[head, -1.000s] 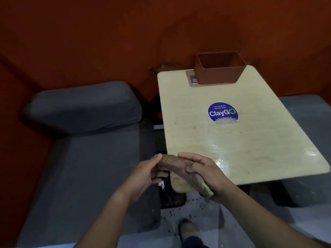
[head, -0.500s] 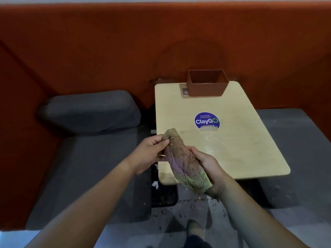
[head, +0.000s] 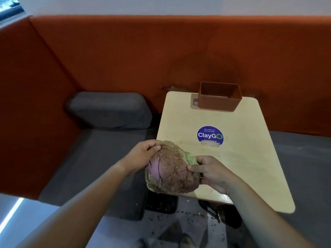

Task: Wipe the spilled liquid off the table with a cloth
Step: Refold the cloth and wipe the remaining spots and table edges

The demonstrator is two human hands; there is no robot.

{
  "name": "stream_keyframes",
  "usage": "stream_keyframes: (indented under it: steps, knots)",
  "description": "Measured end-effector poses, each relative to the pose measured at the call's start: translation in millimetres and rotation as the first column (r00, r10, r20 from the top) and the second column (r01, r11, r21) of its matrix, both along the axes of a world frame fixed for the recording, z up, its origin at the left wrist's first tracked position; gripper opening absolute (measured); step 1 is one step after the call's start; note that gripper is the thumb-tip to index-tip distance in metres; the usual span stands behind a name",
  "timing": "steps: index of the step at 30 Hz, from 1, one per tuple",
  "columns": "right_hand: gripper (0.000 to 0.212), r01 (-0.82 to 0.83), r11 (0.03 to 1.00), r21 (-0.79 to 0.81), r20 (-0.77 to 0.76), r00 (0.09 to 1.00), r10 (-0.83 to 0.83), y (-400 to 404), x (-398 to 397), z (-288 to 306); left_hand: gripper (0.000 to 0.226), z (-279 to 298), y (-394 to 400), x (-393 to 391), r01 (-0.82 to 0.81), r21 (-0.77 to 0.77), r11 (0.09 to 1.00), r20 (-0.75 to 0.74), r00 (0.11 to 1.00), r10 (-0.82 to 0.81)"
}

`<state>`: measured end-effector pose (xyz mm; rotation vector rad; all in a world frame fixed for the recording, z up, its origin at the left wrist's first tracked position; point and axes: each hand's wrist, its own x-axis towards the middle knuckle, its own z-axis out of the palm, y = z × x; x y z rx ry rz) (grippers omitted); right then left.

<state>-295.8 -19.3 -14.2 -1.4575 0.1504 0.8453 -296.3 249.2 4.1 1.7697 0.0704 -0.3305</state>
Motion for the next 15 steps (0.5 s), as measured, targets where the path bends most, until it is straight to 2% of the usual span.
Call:
stream_keyframes:
  steps: [2,5,7,9,11,13,15]
  knots:
    - [0.015,-0.058,0.996,-0.064,0.043,0.997,0.061,-4,1,-4,0.029,-1,0,0,0.013,0.025,1.0,-0.002,1.0,-0.013]
    - [0.015,-0.039,0.997,-0.066,0.111,0.993,0.046,-6,4,-3,0.029,2,0,1,0.064,0.004,0.998,-0.031,0.997,-0.064]
    - [0.014,-0.019,0.997,-0.069,0.191,0.981,0.032,-6,9,3,0.027,6,3,3,0.08,-0.115,0.99,-0.084,0.992,-0.089]
    - [0.021,-0.032,0.997,-0.071,0.272,0.961,0.05,-6,15,16,0.022,12,8,5,0.053,-0.314,0.948,-0.2,0.972,-0.121]
    - [0.029,-0.041,0.996,-0.081,0.332,0.941,0.065,-2,18,32,0.033,18,14,10,0.031,-0.455,0.89,-0.314,0.929,-0.194]
    - [0.037,-0.028,0.997,-0.078,0.384,0.922,0.056,2,19,44,0.042,23,17,13,0.083,-0.461,0.884,-0.336,0.905,-0.261]
    - [0.046,-0.013,0.998,-0.067,0.408,0.912,0.039,6,18,54,0.042,25,16,17,0.193,-0.411,0.891,-0.303,0.893,-0.333]
